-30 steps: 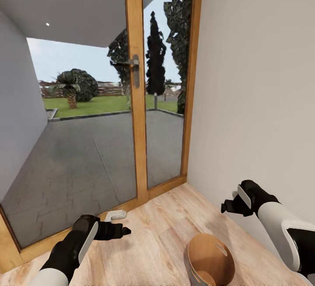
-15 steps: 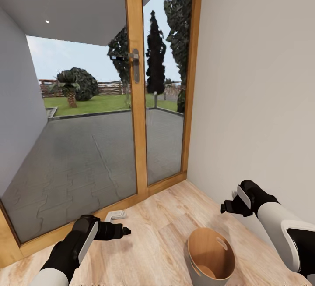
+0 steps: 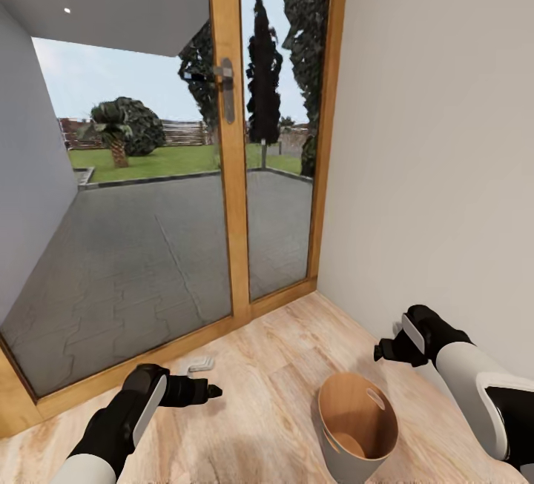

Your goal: Put the three can of soda from the living room inside the tash can in the kitchen.

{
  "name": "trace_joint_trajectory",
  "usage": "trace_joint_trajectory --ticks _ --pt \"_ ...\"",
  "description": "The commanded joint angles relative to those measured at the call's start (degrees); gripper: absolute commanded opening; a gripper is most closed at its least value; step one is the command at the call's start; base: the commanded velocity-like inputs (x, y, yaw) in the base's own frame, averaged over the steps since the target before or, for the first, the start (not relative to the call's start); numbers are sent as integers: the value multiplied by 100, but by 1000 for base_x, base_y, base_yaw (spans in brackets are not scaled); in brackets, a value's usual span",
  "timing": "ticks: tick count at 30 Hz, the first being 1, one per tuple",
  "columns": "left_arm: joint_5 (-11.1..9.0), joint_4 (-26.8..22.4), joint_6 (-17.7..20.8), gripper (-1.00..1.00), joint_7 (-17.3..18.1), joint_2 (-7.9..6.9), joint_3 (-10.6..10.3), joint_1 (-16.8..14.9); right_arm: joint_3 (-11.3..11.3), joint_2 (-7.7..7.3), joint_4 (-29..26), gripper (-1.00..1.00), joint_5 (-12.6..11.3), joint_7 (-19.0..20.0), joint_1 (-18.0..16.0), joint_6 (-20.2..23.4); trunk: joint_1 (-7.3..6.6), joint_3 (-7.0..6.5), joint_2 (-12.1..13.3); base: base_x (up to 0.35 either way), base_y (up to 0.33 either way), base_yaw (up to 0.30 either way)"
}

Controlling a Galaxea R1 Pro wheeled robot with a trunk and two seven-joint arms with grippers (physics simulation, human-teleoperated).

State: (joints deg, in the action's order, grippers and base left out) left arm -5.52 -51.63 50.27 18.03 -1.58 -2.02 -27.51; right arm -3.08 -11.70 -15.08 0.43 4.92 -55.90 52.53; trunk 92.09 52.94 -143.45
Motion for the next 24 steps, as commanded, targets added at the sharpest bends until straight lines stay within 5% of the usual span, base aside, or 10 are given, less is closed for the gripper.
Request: trace_joint_trajectory --ticks 1,24 --pt "-1 -3 0 100 0 0 0 0 -1 1 -2 100 -1 0 0 1 2 23 -2 0 0 0" --pt "-1 -5 0 100 -2 9 0 0 3 17 4 100 1 -1 0 -4 61 532 -33 0 0 0"
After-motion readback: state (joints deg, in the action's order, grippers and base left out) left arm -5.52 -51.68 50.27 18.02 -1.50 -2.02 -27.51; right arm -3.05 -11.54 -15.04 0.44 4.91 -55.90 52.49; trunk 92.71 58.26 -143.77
